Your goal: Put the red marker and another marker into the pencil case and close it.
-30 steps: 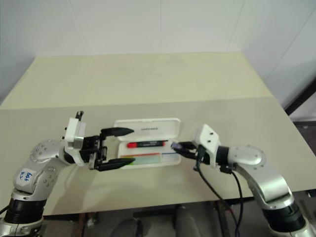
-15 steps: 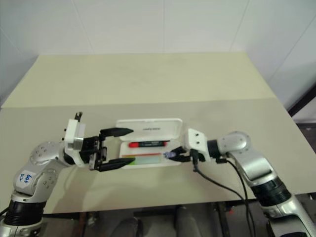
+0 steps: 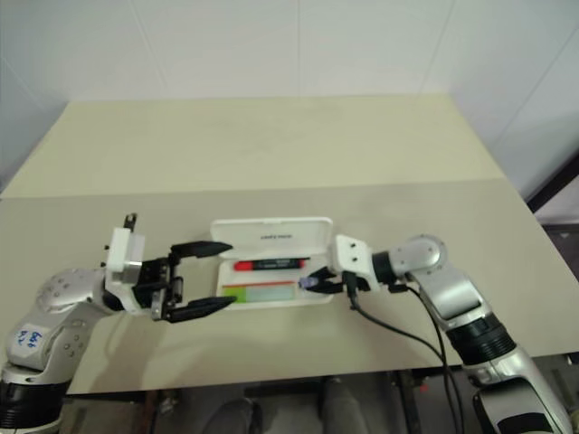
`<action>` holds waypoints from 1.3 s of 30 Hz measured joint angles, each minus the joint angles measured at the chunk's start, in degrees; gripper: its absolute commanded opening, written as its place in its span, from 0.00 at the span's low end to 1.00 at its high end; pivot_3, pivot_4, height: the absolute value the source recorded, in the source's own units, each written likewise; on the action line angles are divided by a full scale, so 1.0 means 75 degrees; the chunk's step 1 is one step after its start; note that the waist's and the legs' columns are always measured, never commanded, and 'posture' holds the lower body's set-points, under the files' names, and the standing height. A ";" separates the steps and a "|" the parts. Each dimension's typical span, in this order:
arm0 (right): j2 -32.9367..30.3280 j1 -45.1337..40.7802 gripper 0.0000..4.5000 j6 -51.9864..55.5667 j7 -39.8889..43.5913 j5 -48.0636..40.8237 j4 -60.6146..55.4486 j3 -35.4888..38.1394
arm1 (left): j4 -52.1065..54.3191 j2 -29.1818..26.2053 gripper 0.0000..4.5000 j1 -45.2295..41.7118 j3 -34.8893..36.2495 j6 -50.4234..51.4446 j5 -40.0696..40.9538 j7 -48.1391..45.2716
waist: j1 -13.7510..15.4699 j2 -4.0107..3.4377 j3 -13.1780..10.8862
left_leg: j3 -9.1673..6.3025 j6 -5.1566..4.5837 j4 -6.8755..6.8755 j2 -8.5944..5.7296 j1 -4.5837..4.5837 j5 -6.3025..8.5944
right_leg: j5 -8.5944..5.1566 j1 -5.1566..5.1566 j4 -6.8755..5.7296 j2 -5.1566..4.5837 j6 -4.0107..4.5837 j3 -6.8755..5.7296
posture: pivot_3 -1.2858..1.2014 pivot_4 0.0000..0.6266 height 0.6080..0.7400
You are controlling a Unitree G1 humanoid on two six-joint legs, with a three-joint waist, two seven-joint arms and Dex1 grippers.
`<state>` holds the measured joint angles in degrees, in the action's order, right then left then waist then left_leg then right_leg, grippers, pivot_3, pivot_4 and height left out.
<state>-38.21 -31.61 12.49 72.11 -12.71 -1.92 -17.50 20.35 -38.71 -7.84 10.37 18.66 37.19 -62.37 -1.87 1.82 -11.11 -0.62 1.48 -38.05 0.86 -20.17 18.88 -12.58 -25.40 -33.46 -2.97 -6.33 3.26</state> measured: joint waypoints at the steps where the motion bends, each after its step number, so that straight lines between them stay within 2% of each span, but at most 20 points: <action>1: 0.0000 0.0000 0.08 -0.0001 0.0022 0.0001 0.0004 0.0000 | 0.0000 -0.0088 1.00 0.0129 0.0085 -0.0001 0.0000 -0.0037 | 0.0004 0.0000 0.0000 | 0.0000 0.0000 0.0000 0.0000 0.0000 0.0000 | -0.0008 0.0000 -0.0001 0.0000 0.0014 0.0000 | 0.52 0.24 1.00; 9: 0.0110 -0.0147 0.08 -0.0121 0.0184 0.0092 0.0301 -0.0005 | -0.0165 -0.0701 1.00 0.0584 0.0725 -0.0201 -0.0030 -0.0399 | 0.0017 0.0000 0.0000 | 0.0000 0.0000 -0.0004 0.0000 0.0000 0.0000 | -0.0036 -0.0001 -0.0005 -0.0002 0.0064 -0.0002 | 0.52 0.24 1.00; 23: 0.0275 -0.0247 0.08 -0.0321 0.0292 0.0326 0.0802 -0.0007 | -0.0585 -0.0999 1.00 0.0942 0.1272 -0.0331 0.0117 -0.1441 | 0.0012 -0.0004 -0.0002 | 0.0002 0.0005 -0.0003 0.0004 0.0000 0.0003 | -0.0036 -0.0006 -0.0012 -0.0001 0.0064 -0.0006 | 0.52 0.24 1.00; 39: 0.0143 -0.0248 0.08 -0.0314 0.0380 0.0334 0.0898 0.0004 | -0.1042 -0.1250 1.00 0.1068 0.1642 -0.0398 0.0134 -0.1905 | 0.0010 -0.0004 -0.0003 | 0.0001 0.0006 -0.0002 0.0006 0.0001 0.0004 | -0.0035 -0.0007 -0.0015 -0.0002 0.0062 -0.0011 | 0.52 0.24 1.00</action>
<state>-37.14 -33.47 10.14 74.96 -10.21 4.82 -17.47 12.54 -48.08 0.17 22.68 15.67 38.20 -76.66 -1.79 1.79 -11.13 -0.61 1.53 -38.07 0.90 -20.17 18.91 -12.84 -25.46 -33.57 -2.98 -5.87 3.17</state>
